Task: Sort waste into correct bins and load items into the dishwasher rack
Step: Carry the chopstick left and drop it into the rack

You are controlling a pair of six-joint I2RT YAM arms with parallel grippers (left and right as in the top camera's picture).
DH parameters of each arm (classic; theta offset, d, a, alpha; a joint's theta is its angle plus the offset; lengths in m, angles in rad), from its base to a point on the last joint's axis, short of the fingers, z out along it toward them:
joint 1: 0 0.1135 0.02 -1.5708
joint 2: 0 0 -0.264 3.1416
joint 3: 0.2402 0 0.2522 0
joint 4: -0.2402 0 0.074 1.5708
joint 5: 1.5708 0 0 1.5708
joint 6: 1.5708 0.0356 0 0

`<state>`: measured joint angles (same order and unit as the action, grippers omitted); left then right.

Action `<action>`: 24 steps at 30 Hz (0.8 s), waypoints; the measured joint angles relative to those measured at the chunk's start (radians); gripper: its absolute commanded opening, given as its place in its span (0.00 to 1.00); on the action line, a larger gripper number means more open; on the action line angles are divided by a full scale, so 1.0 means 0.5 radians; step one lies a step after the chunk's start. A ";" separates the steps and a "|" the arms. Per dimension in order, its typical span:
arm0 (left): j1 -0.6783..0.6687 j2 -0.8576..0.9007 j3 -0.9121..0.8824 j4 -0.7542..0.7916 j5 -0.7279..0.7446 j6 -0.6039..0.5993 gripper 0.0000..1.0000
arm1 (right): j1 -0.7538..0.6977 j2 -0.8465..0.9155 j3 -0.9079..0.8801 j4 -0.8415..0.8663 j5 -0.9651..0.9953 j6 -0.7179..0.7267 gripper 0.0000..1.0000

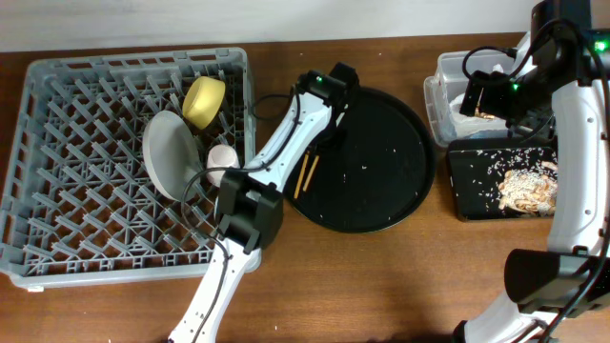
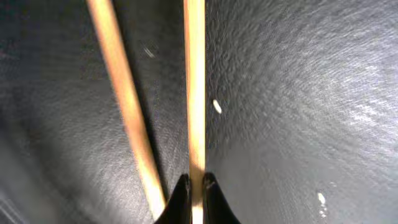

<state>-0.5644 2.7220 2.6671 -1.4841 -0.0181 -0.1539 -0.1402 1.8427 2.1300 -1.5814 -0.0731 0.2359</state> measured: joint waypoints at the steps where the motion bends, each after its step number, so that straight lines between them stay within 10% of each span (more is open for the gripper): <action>1: 0.004 0.016 0.181 -0.108 0.001 0.000 0.01 | 0.000 0.000 0.000 -0.002 0.000 0.001 0.99; 5: 0.112 -0.021 0.887 -0.391 0.013 0.001 0.00 | 0.000 0.000 0.000 -0.002 0.000 0.000 0.99; 14: 0.801 -0.162 0.868 -0.227 -0.131 -0.093 0.01 | 0.000 0.000 0.000 -0.002 0.000 0.000 0.99; 24: 0.842 -0.159 0.858 -0.208 -0.062 -0.142 0.01 | -0.001 0.000 0.000 -0.002 0.000 0.000 0.99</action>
<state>-0.1436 2.6423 3.0962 -1.5883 -0.0490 -0.2249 -0.1406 1.8427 2.1300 -1.5822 -0.0731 0.2359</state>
